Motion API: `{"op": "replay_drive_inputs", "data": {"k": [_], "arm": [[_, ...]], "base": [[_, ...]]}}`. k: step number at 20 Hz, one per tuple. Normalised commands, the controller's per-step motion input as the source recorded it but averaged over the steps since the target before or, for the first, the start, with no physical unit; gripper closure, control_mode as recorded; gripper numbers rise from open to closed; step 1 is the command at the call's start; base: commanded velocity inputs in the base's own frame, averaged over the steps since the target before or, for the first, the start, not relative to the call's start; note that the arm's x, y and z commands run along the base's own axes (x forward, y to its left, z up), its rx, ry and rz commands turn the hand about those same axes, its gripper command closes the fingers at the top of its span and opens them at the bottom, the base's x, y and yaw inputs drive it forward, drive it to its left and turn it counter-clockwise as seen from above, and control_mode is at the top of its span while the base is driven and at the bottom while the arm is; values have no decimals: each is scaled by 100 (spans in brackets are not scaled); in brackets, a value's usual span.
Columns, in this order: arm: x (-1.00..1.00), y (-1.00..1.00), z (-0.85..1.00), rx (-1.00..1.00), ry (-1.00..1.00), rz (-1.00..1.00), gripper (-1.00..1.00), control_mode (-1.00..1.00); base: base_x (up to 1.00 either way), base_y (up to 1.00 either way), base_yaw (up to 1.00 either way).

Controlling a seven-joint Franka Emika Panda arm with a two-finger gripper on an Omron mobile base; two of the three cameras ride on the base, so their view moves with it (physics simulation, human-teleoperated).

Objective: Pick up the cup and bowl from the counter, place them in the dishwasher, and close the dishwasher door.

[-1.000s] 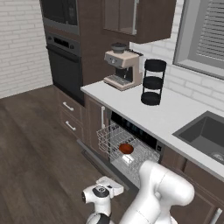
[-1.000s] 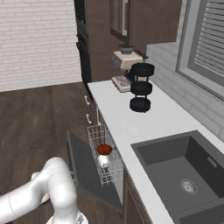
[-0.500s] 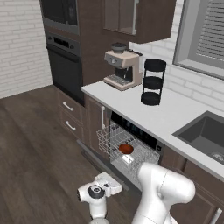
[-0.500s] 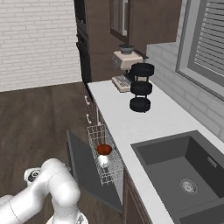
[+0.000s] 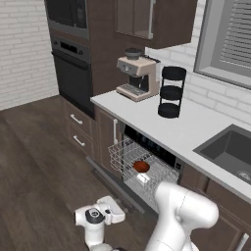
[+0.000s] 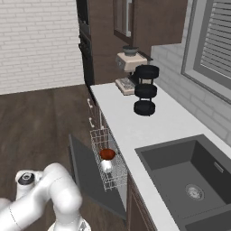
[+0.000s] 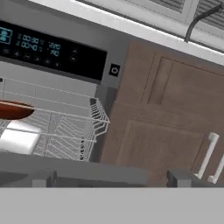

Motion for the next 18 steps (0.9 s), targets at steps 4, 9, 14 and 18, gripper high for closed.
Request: {"op": "replay_drive_inputs", "data": {"k": [4,9,14,18], "arm": [[82,46,-100,0,0,0,-100,-100],[73,94,-98,-14,7,0,-100,-100],[79,29,-95,-11,20,-8,-100,-100],[95,-44,-100,-15,15,-30,-100,-100]], "base": [[0,0,0],[0,0,0],[0,0,0],[0,0,0]]}}
